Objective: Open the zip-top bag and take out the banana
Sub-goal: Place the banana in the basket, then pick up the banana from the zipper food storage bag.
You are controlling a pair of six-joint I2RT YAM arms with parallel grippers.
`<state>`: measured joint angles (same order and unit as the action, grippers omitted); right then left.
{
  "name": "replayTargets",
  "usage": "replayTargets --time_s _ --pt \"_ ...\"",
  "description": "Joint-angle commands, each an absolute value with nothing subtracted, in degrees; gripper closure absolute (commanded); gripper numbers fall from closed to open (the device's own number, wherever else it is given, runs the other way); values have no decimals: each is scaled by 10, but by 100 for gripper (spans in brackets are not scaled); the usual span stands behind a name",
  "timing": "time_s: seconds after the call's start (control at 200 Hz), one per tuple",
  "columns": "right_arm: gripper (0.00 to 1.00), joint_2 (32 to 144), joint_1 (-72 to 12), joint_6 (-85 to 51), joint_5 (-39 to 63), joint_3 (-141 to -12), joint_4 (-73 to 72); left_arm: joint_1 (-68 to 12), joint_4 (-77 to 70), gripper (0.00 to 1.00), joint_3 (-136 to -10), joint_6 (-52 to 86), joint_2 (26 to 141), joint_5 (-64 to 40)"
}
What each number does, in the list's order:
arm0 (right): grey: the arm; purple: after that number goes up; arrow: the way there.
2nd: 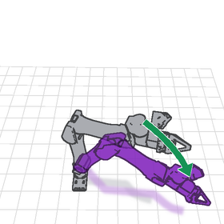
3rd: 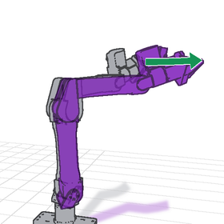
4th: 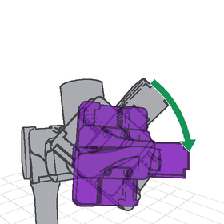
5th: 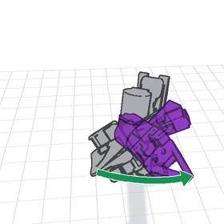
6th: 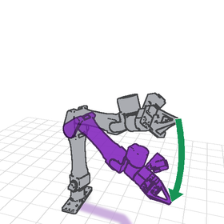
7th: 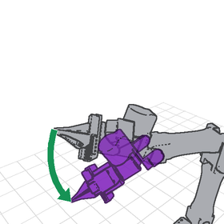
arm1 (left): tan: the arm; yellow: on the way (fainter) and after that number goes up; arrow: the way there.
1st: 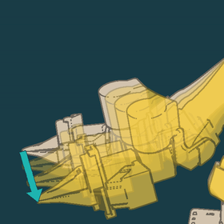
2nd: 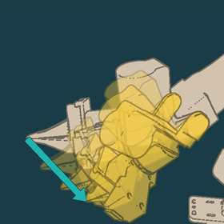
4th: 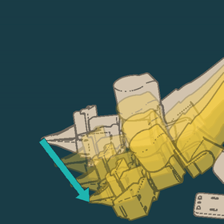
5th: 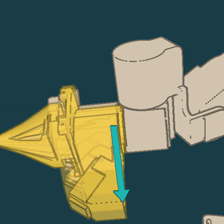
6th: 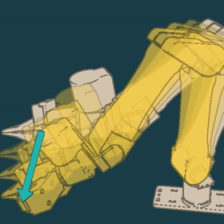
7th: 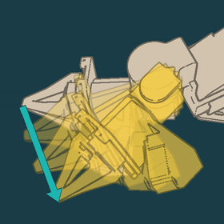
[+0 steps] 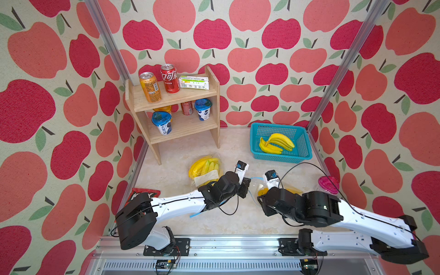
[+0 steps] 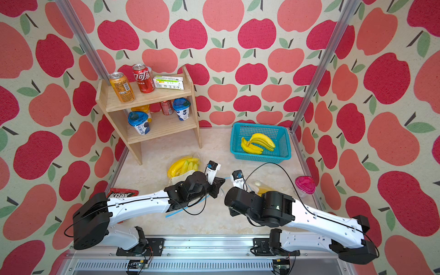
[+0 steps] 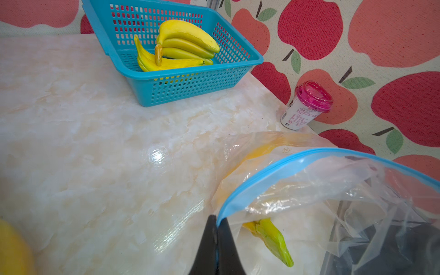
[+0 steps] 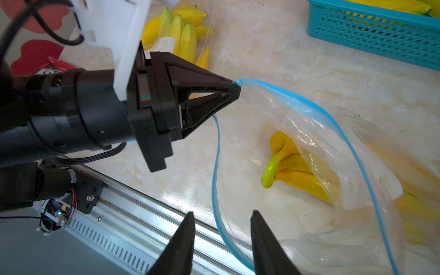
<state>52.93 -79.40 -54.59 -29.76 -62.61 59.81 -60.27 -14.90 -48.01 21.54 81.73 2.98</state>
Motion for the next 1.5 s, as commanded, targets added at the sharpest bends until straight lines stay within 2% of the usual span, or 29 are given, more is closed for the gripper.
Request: replayTargets --time_s 0.0,0.36,0.5,0.72,1.08,1.35,1.491 --pt "57 535 -795 -587 -317 -597 552 -606 -146 100 -475 220 799 32" --pt "54 591 -795 -556 -317 -619 514 -610 -148 100 -484 218 806 25" --pt "55 610 -789 -603 -327 -626 566 -615 -148 100 -484 216 802 27" --pt "52 620 -746 -643 -285 -609 597 -622 -152 100 -483 215 791 31" --pt "49 704 -693 -655 -223 -626 663 -624 -155 99 -476 213 771 39" --pt "42 726 -684 -679 -206 -581 607 -626 -169 99 -476 223 769 30" --pt "42 722 -684 -695 -209 -559 576 -631 -175 99 -476 224 769 28"
